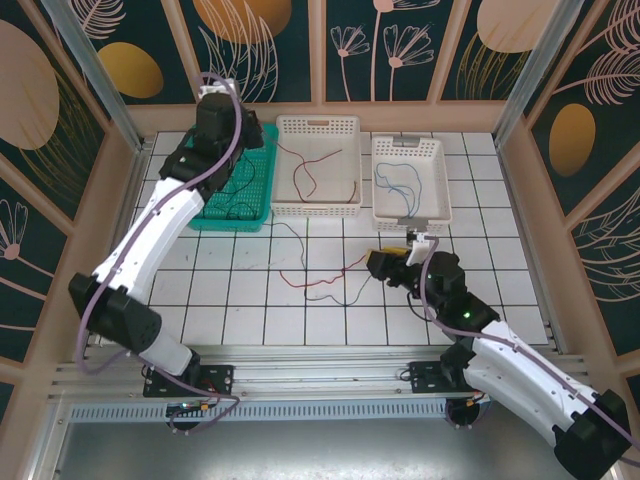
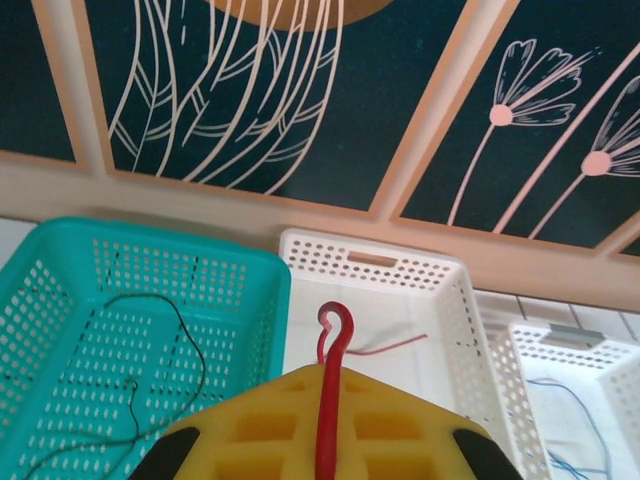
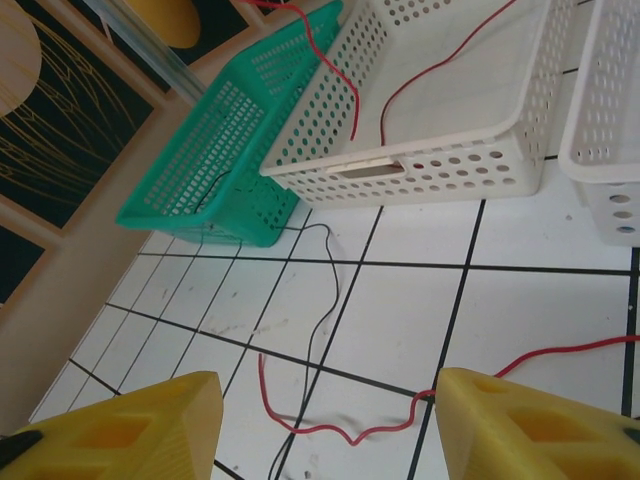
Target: Untangle the cables
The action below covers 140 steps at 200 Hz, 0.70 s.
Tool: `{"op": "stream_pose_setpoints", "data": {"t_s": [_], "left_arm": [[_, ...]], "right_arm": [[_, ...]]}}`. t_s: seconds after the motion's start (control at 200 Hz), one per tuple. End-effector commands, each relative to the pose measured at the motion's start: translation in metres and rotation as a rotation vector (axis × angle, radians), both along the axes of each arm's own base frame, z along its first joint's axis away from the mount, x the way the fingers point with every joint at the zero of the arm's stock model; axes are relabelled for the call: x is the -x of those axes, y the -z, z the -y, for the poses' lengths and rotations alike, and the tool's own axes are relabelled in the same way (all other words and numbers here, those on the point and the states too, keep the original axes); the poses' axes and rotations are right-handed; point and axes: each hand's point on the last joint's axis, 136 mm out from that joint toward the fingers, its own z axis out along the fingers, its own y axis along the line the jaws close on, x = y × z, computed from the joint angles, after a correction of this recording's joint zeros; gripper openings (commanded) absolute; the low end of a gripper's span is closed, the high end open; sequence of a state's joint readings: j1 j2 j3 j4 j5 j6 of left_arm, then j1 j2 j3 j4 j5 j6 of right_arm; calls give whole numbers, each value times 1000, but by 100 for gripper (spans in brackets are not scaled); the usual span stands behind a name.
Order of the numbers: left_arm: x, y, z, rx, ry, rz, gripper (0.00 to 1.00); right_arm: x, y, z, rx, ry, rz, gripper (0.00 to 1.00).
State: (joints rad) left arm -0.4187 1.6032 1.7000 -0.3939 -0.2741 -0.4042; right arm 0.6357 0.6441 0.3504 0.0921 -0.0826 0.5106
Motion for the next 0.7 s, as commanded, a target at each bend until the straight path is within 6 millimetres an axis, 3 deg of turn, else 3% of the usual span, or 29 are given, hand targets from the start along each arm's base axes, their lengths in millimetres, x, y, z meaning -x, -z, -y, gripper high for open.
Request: {"op": "stream_pose_setpoints", "data": {"t_s": [0.0,0.03,0.07,0.33,0.695], "left_arm": [[-19,2,-3,-87,-34,-10,0],[-22,0,-3,-97,-38,-9,0],[-36,18,1,-124,-42,-42,0],[-75,61,19,-191,-32,-129,0],[-96,126,59,-326,-4,-228,0]], "right_arm": [[4,1,3,8,0,-12,60],[4,-1,3,4,-2,-8,61],[5,-5,2,-2,-6,-1,61],[7,-24,5,-7,3,41,70],[10,-40,10,-24,17,74,99]]}}
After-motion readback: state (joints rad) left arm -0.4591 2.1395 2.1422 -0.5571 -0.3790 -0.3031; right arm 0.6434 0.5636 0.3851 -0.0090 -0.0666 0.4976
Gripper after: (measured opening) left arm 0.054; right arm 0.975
